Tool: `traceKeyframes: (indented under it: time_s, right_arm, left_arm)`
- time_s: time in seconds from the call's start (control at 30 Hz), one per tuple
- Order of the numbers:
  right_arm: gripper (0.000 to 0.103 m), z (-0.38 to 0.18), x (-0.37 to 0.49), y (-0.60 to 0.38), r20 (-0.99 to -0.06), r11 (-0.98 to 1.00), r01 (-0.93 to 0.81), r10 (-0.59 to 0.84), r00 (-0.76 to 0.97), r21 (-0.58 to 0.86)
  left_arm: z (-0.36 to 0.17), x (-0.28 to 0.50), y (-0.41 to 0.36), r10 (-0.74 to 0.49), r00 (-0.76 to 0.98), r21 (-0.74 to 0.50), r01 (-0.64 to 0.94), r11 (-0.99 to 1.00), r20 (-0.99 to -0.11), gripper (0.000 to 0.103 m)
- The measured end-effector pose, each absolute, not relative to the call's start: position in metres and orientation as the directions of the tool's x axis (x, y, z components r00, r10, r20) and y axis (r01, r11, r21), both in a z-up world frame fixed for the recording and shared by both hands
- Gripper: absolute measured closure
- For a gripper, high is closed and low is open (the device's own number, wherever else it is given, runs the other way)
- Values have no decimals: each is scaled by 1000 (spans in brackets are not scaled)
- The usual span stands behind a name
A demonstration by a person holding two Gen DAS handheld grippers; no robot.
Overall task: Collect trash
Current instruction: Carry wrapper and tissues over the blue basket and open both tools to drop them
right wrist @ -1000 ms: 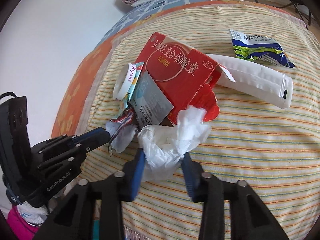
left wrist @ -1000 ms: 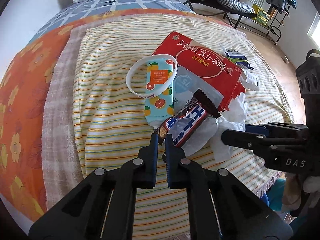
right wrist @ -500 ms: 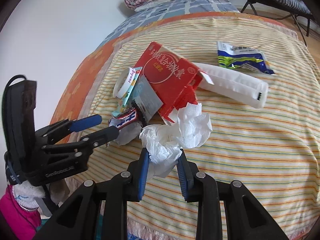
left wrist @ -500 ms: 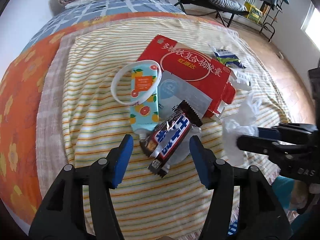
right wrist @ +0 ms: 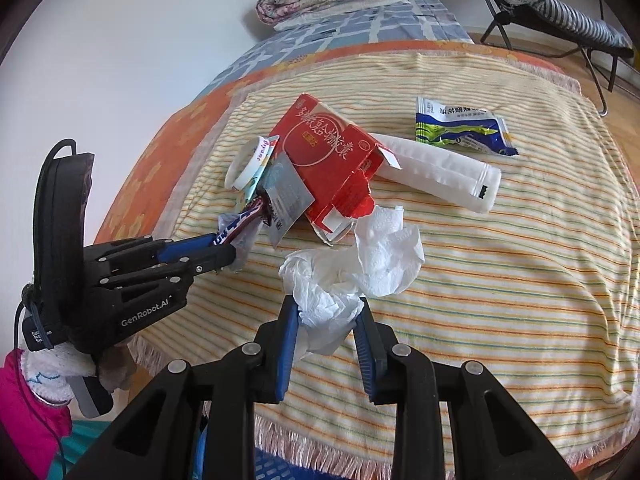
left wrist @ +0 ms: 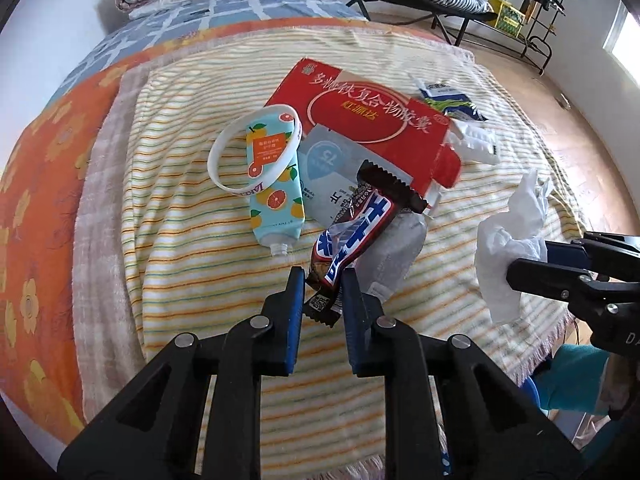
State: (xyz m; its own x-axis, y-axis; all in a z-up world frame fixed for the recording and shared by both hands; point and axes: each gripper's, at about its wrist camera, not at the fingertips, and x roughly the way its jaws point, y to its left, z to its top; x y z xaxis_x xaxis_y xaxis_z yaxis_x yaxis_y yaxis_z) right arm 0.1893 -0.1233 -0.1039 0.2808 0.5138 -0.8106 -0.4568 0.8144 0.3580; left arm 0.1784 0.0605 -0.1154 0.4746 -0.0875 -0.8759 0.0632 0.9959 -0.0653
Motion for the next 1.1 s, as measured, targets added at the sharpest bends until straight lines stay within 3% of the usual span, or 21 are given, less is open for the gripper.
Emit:
traceKeyframes:
  time_s: [0.47, 1.1]
  right_arm:
    - [76, -77, 135, -132, -797, 778, -570, 509, 324, 264]
    - [74, -80, 44, -168, -803, 734, -653, 497, 328, 188]
  left_arm:
    - [-79, 121, 45, -116, 520, -75, 100, 992, -846, 86]
    - [-92, 22, 6, -145, 492, -57, 189, 980, -859, 86]
